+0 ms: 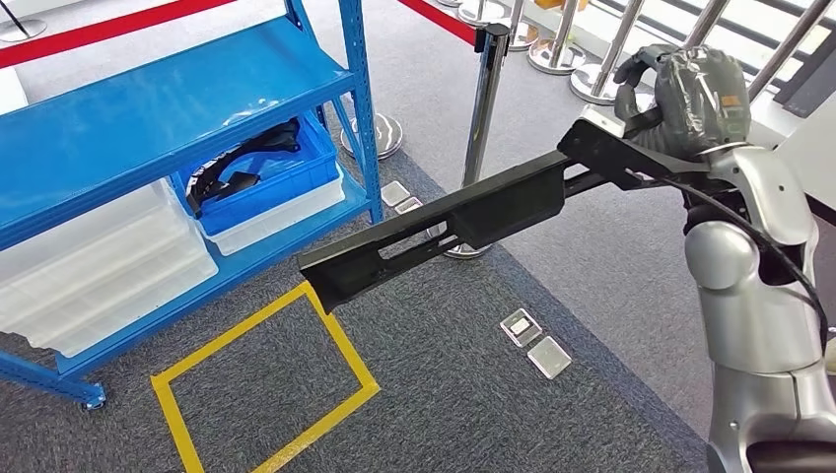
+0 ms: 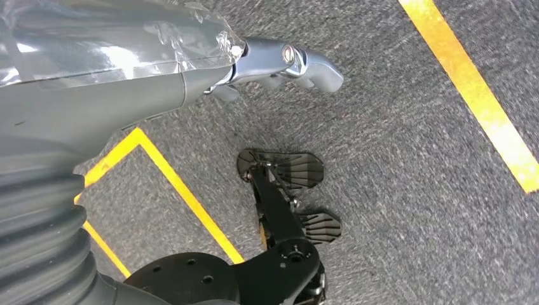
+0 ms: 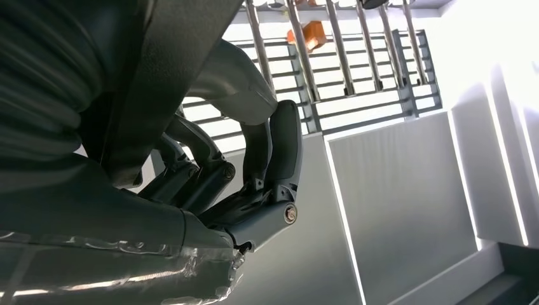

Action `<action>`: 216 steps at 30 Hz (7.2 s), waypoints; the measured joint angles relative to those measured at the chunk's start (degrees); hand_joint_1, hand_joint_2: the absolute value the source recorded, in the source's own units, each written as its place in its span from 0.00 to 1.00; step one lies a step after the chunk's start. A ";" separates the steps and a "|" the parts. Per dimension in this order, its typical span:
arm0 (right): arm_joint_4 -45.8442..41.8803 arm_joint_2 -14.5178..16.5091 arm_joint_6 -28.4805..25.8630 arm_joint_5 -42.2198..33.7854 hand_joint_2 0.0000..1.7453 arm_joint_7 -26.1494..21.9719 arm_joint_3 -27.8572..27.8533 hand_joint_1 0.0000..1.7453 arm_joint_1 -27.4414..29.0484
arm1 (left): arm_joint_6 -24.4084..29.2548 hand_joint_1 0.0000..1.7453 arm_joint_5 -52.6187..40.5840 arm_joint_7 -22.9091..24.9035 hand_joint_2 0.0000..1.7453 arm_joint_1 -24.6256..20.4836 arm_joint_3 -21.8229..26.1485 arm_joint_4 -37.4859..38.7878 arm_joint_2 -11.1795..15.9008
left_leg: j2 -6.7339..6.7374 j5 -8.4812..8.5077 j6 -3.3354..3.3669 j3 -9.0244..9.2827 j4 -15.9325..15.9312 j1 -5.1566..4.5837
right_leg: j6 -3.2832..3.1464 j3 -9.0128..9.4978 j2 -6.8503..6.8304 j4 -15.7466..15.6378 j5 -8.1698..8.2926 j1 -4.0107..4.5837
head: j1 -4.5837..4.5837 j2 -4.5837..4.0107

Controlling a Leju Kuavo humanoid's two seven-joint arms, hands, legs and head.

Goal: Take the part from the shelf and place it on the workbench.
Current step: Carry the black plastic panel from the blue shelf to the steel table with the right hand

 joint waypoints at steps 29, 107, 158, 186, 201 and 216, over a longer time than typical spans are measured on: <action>0.02 -0.26 -0.22 -0.49 1.00 0.02 -0.12 1.00 0.01 | 0.01 0.00 0.15 0.02 1.00 0.36 0.02 0.00 -0.05 | -1.12 0.37 0.26 -1.88 1.37 -0.48 | -1.04 -0.28 1.46 -0.46 1.08 0.24 | -0.26 0.00; 1.46 -0.82 -0.45 -1.08 1.00 0.23 0.13 1.00 -4.19 | 0.28 0.00 0.51 -0.13 1.00 0.06 0.09 -0.01 -0.19 | 4.46 -0.17 -1.02 -2.59 2.24 -0.31 | -1.59 0.57 -4.35 -1.49 1.25 0.39 | 2.53 0.00; 3.74 -1.36 -1.70 -1.26 1.00 0.26 0.54 1.00 -4.90 | -0.09 0.00 -0.18 -0.45 1.00 0.39 0.09 -0.01 -0.17 | 2.15 2.67 1.22 -3.31 0.24 -0.24 | 0.64 -6.82 -2.98 14.26 -5.86 -0.28 | 2.37 0.00; 4.52 -1.12 -2.17 -1.49 1.00 0.36 0.62 1.00 -5.51 | -0.19 0.00 -0.67 -0.37 1.00 0.31 0.09 -0.01 -0.16 | 0.60 3.01 0.95 -3.58 0.40 0.07 | 0.30 -3.08 -1.83 6.51 -3.35 -0.13 | 1.91 0.00; 4.53 -1.15 -2.28 -1.48 1.00 0.41 0.62 1.00 -5.55 | -0.26 0.00 -0.68 -0.37 1.00 0.26 0.09 -0.01 -0.16 | 2.49 -2.26 -1.46 -5.49 7.79 -0.04 | -2.38 1.50 -3.64 -2.47 1.59 0.16 | 3.23 0.00; 4.55 -1.29 -2.41 -1.45 1.00 0.51 0.62 1.00 -5.54 | -0.44 0.00 -0.78 -0.31 1.00 0.23 0.09 0.00 -0.19 | 1.01 3.25 0.81 -3.45 0.12 0.18 | -0.06 -1.78 -1.50 4.58 -2.79 0.12 | 2.19 0.00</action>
